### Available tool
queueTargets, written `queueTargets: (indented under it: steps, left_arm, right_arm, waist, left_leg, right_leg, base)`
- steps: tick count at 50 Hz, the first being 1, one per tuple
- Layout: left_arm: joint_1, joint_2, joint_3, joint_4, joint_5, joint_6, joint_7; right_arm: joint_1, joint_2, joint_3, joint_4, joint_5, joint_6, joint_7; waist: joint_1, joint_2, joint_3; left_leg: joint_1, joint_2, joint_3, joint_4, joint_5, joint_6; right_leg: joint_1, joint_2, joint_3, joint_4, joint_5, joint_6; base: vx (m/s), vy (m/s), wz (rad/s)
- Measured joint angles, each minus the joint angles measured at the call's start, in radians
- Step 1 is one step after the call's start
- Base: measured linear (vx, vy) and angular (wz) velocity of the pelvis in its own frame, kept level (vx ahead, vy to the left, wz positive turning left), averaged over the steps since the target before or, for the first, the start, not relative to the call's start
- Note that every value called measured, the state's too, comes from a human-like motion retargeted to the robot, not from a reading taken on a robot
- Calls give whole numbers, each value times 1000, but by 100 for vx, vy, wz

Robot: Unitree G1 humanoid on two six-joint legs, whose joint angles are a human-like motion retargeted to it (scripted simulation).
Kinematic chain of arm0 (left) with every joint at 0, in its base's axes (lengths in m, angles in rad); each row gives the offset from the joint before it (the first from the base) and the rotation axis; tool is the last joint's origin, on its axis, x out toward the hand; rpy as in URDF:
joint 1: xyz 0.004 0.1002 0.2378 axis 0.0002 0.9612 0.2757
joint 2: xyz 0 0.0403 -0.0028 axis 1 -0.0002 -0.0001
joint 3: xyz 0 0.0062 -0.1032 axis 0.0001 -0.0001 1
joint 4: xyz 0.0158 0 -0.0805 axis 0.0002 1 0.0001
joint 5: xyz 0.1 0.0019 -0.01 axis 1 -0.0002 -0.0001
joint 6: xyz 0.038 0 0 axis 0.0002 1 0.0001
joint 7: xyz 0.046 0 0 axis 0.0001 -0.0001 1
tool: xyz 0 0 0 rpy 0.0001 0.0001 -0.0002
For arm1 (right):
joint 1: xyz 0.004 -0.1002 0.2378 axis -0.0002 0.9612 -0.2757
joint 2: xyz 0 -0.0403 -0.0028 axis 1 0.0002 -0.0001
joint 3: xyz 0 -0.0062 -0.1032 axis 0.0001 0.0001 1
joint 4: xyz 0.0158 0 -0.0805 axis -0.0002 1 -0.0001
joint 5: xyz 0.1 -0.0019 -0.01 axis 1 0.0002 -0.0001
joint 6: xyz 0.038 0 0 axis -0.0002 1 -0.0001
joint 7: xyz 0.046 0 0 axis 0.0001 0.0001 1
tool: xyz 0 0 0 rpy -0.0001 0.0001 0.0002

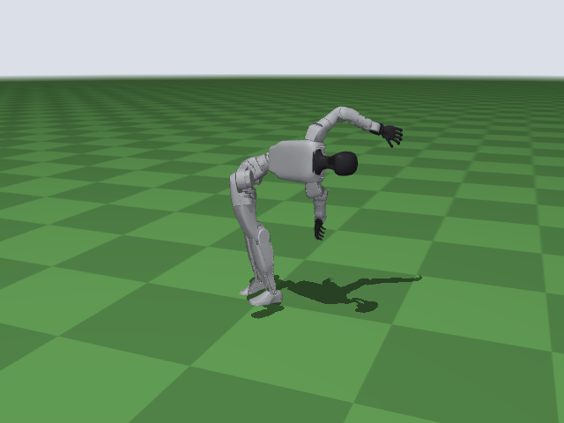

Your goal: In place motions

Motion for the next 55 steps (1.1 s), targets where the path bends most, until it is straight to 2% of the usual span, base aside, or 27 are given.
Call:
queueTargets:
  steps: [2, 3, 5, 7, 10, 12, 15, 17, 20, 22, 23, 25, 26, 27, 28, 29, 30, 32, 33, 38, 43, 48, 55]
  left_arm:
    - [-337, -268, -194, 251, -72, 18, 46]
    - [-440, -380, -234, 371, -126, 21, 64]
    - [-486, -446, -249, 419, -156, 16, 70]
    - [-606, -568, -264, 561, -241, 3, 85]
    - [-641, -613, -270, 560, -253, -12, 89]
    - [-741, -689, -282, 603, -273, -31, 104]
    - [-780, -728, -283, 597, -275, -44, 111]
    - [-864, -822, -265, 619, -288, -64, 129]
    - [-883, -873, -240, 612, -298, -75, 131]
    - [-924, -984, -163, 635, -317, -86, 132]
    - [-927, -1002, -151, 633, -320, -89, 132]
    - [-969, -1118, -63, 655, -334, -91, 120]
    - [-967, -1139, -50, 651, -338, -93, 115]
    - [-1077, -1216, -66, 517, -307, -150, 116]
    - [-1409, -1404, -141, 121, -207, -318, 128]
    - [-1519, -1467, -255, -53, -97, -326, 139]
    - [-1519, -1467, -388, -118, 20, -253, 149]
    - [-1519, -1467, -553, -165, 126, -186, 175]
    - [-1519, -1467, -553, -183, 166, -177, 168]
    - [-1519, -1467, -553, -218, 379, -122, 107]
    - [-1519, -1467, -553, -207, 489, -78, 93]
    - [-1519, -1467, -553, -158, 443, -41, 49]
    - [-1519, -1467, -553, -138, 176, -46, -147]
  right_arm:
    - [-100, -217, -119, 220, -137, -20, -35]
    - [-145, -290, -119, 292, -160, -41, -71]
    - [-151, -315, -119, 319, -163, -54, -90]
    - [-238, -415, -119, 370, -140, -90, -154]
    - [-198, -408, -119, 362, -138, -104, -165]
    - [-222, -488, -119, 369, -171, -117, -183]
    - [-212, -498, -119, 364, -183, -122, -187]
    - [-272, -584, -119, 362, -217, -125, -202]
    - [-294, -611, -119, 348, -208, -134, -197]
    - [-451, -756, -119, 345, -179, -139, -180]
    - [-456, -764, -119, 342, -174, -140, -177]
    - [-575, -884, -119, 386, -135, -129, -134]
    - [-570, -887, -119, 389, -132, -128, -128]
    - [-720, -1101, -119, 327, -78, -155, -92]
    - [-1178, -1735, -119, 134, 78, -239, 6]
    - [-1498, -1971, -119, 216, 93, -192, 73]
    - [-1749, -2007, -119, 435, 38, -81, 125]
    - [-1897, -2007, -119, 455, -74, -103, 204]
    - [-1902, -2007, -119, 433, -116, -118, 220]
    - [-1923, -2007, 2, 245, -449, -168, 245]
    - [-2022, -2007, 83, 37, -603, -199, 245]
    - [-2035, -2007, 30, -116, -509, -202, 304]
    - [-2016, -2007, -87, -230, -219, -192, 507]
  waist:
    - [0, 0, 0]
    - [0, 0, 0]
    - [0, 0, 0]
    - [0, 0, 0]
    - [0, 0, 0]
    - [0, 0, 0]
    - [0, 0, 0]
    - [0, 0, 0]
    - [0, 0, 0]
    - [0, 0, 0]
    - [0, 0, 0]
    - [0, 0, 0]
    - [0, 0, 0]
    - [169, -85, 104]
    - [677, -339, 418]
    - [703, -289, 465]
    - [489, -88, 380]
    - [454, -81, 438]
    - [460, -81, 436]
    - [496, -83, 372]
    - [544, -81, 336]
    - [570, -79, 342]
    - [658, -83, 369]
  left_leg:
    - [-21, -1, -79, 3, -9, 22]
    - [-4, -4, -102, 10, -16, 31]
    - [29, -9, -79, 17, -50, 30]
    - [109, -10, -90, 27, -45, 38]
    - [163, -13, -12, 36, -111, 17]
    - [192, -7, -28, 52, -83, 28]
    - [192, -7, -1, 63, -129, 27]
    - [192, -4, 31, 79, -146, 27]
    - [192, 5, 104, 90, -168, 10]
    - [192, 3, 139, 79, -149, 4]
    - [192, 5, 167, 79, -157, 1]
    - [192, -5, 170, 54, -135, -1]
    - [188, -4, 187, 56, -143, -1]
    - [23, 20, 90, 42, -146, 23]
    - [-464, 89, -238, -4, -137, 95]
    - [-756, 84, -464, -13, -111, 148]
    - [-952, 42, -640, -4, -77, 190]
    - [-995, 4, -736, 35, -80, 215]
    - [-999, 1, -749, 42, -82, 217]
    - [-992, -9, -790, 60, -91, 226]
    - [-982, -25, -809, 61, -99, 238]
    - [-966, -43, -817, 56, -102, 245]
    - [-959, -76, -851, 48, -91, 261]
  right_leg:
    - [26, -33, -83, -54, 11, -5]
    - [56, -44, -109, -65, 11, -7]
    - [82, -42, -95, -72, 0, -14]
    - [165, -47, -111, -64, 0, -23]
    - [184, -27, -49, -73, -17, -34]
    - [218, -28, -48, -60, -10, -42]
    - [212, -12, -2, -74, -25, -50]
    - [205, 2, 40, -75, -24, -54]
    - [186, 29, 102, -84, -21, -56]
    - [173, 45, 130, -79, -12, -62]
    - [166, 56, 153, -82, -12, -61]
    - [161, 61, 163, -74, -14, -68]
    - [153, 71, 182, -76, -11, -68]
    - [31, 74, 89, -100, -19, -60]
    - [-323, 67, -229, -166, -48, -36]
    - [-526, 29, -437, -171, -71, -17]
    - [-653, -24, -591, -145, -90, 0]
    - [-662, -68, -674, -83, -134, 12]
    - [-660, -70, -682, -73, -141, 11]
    - [-641, -78, -705, -39, -166, 9]
    - [-635, -92, -708, -24, -172, 15]
    - [-621, -111, -718, -19, -174, 25]
    - [-607, -135, -744, -19, -171, 30]
  base:
    - [-38, 24, 153]
    - [-38, 41, 14]
    - [-43, 46, -88]
    - [-53, 42, -147]
    - [-60, 48, -106]
    - [-56, 26, -160]
    - [-40, 38, -23]
    - [-27, 32, -53]
    - [-18, 22, -18]
    - [-2, 18, -44]
    - [7, 25, -16]
    - [7, 24, -11]
    - [14, 43, 348]
    - [53, 74, 1009]
    - [71, 66, 1334]
    - [62, 45, 1223]
    - [24, 16, 657]
    - [11, 12, 277]
    - [12, 10, 102]
    - [11, 11, 39]
    - [11, 9, 3]
    - [8, 7, 3]
    - [7, 4, 16]
